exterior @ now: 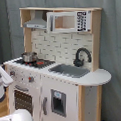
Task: Play with the kitchen
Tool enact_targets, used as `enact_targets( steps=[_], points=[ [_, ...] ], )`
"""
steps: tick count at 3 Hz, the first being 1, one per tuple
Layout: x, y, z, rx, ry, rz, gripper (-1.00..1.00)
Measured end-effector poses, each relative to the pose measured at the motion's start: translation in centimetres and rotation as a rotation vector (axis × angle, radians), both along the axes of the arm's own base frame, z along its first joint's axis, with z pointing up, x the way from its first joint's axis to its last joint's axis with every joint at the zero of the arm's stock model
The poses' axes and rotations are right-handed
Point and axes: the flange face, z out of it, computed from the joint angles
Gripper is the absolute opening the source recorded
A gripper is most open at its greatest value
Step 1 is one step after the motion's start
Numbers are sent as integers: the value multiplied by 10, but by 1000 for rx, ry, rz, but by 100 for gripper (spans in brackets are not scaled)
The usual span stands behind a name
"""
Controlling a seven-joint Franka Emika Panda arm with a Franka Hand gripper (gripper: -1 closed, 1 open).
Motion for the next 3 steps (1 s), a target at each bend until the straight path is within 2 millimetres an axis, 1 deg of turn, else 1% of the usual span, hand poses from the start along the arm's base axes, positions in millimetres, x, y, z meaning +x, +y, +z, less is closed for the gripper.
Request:
enact_targets(
  steps=[1,2,3],
  points=[
    [9,-19,-11,26,30,25,100],
    [17,-25,-23,62,63,69,100],
    [24,-23,-35,101,98,122,100]
  ],
)
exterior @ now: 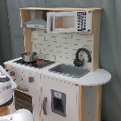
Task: Play with the kitchen
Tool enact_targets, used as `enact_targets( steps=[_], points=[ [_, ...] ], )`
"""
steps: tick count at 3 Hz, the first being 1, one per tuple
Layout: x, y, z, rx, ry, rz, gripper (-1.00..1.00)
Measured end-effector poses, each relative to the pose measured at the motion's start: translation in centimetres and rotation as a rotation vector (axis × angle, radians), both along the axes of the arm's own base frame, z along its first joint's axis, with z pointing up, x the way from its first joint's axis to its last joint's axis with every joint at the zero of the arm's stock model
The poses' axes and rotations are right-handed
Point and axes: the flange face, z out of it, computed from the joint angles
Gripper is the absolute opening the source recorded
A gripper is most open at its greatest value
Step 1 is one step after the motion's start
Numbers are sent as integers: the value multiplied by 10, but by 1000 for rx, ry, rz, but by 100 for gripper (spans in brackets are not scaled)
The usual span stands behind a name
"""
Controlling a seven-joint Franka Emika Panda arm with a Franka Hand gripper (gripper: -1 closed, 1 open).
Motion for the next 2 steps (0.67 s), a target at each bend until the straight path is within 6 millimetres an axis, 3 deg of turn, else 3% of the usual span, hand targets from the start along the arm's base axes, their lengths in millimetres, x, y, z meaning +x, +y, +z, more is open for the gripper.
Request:
enact_targets(
  steps=[1,2],
  points=[
    [8,12,-6,61,9,11,100],
    [22,12,-16,107,20,-63,100]
  ],
)
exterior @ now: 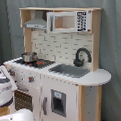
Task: Play with the kitchen
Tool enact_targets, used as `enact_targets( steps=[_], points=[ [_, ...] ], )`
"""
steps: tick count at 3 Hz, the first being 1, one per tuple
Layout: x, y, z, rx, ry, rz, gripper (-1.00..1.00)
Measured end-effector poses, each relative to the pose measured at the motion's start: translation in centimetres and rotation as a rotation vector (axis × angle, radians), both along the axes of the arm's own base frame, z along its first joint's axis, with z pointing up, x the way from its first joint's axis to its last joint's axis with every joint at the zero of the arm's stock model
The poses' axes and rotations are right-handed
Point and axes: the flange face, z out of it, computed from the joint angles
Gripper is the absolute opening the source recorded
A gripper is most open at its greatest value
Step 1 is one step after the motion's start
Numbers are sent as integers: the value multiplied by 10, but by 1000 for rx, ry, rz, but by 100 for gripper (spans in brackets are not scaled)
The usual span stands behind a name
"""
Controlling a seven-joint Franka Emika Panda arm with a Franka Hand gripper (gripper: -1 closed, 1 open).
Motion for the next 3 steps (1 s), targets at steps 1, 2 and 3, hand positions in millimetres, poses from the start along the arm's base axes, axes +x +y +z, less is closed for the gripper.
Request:
enact_targets(
  steps=[1,2,3],
  points=[
    [4,15,-1,27,-7,-35,100],
    [10,22,5,-29,-39,-50,100],
    [10,21,4,-30,-38,-51,-100]
  ],
)
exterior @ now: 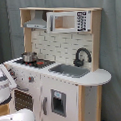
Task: Play with the kitchen
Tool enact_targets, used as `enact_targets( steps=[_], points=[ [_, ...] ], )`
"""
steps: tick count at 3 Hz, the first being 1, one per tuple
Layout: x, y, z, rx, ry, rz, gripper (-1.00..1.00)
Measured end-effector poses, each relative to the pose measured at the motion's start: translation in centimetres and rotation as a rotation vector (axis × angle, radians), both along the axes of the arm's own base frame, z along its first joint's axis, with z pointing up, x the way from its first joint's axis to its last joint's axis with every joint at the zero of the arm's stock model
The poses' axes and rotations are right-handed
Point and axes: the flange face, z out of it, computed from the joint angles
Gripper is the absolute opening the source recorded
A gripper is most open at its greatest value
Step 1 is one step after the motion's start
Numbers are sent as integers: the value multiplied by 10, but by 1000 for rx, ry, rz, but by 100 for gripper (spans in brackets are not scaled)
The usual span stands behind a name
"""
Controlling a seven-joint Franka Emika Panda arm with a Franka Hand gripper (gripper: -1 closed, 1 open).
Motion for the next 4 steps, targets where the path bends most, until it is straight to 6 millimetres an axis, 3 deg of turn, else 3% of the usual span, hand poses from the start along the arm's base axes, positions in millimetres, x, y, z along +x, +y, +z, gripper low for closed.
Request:
enact_targets(
  steps=[4],
  points=[
    [0,2,5,-360,-40,-8,-100]
  ],
)
